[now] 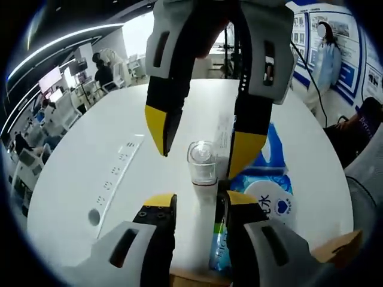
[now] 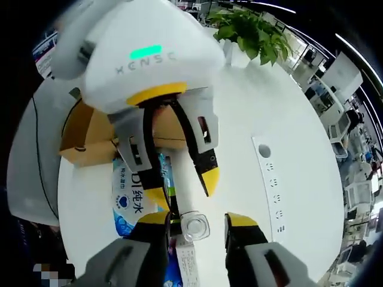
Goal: Operate the shoe box by opening the lid, removing the specified soft item, and placing it in the target area until the item is outside and the box remains undamaged.
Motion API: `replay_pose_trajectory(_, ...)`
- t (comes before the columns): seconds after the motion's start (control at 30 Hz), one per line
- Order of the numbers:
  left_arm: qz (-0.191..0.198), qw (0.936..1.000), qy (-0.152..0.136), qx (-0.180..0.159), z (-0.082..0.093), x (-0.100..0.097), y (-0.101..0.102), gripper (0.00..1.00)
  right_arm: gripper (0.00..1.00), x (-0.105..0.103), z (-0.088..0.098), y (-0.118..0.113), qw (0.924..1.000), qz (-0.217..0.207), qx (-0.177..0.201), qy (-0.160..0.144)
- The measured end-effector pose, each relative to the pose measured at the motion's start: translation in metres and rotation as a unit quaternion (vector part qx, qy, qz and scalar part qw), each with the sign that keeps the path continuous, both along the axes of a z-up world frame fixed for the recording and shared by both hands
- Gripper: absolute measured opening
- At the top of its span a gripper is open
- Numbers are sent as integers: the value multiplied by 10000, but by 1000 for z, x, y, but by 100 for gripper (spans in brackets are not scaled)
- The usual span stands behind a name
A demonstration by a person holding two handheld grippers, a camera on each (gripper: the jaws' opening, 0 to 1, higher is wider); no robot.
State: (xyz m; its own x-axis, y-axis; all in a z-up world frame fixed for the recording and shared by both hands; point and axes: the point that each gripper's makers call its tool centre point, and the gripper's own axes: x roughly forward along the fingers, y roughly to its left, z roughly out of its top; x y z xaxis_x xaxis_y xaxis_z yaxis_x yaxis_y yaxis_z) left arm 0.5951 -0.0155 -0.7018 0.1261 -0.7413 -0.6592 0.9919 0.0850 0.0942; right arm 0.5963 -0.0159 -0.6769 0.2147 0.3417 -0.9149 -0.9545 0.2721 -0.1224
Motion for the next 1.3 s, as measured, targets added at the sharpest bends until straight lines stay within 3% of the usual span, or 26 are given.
replay_pose_trajectory(0.13,88,9999,-54,-114,16,8,12,33,34,5,14,2,9989,-376,271,-50)
replay_pose_trajectory(0.2,147,9997,-77,-162,23,11,17,33,34,9,13,2,9979,-520,383,-81)
replay_pose_trajectory(0.37,295,9989,-240,-260,42,15,44,35,34,-2,30,7,9958,-741,509,-183)
replay_pose_trajectory(0.57,530,9978,-242,-326,52,15,75,35,35,-6,33,12,9913,-1041,775,-201)
replay_pose_trajectory(0.8,756,9959,-252,-428,68,6,105,38,37,-13,42,20,9821,-1472,1155,-210)
replay_pose_trajectory(1.0,871,9943,-316,-527,81,-7,126,39,38,-22,48,30,9780,-1588,1328,-255)
replay_pose_trajectory(1.3,1052,9924,-387,-501,83,-28,170,39,38,-37,50,40,9619,-2035,1820,-154)
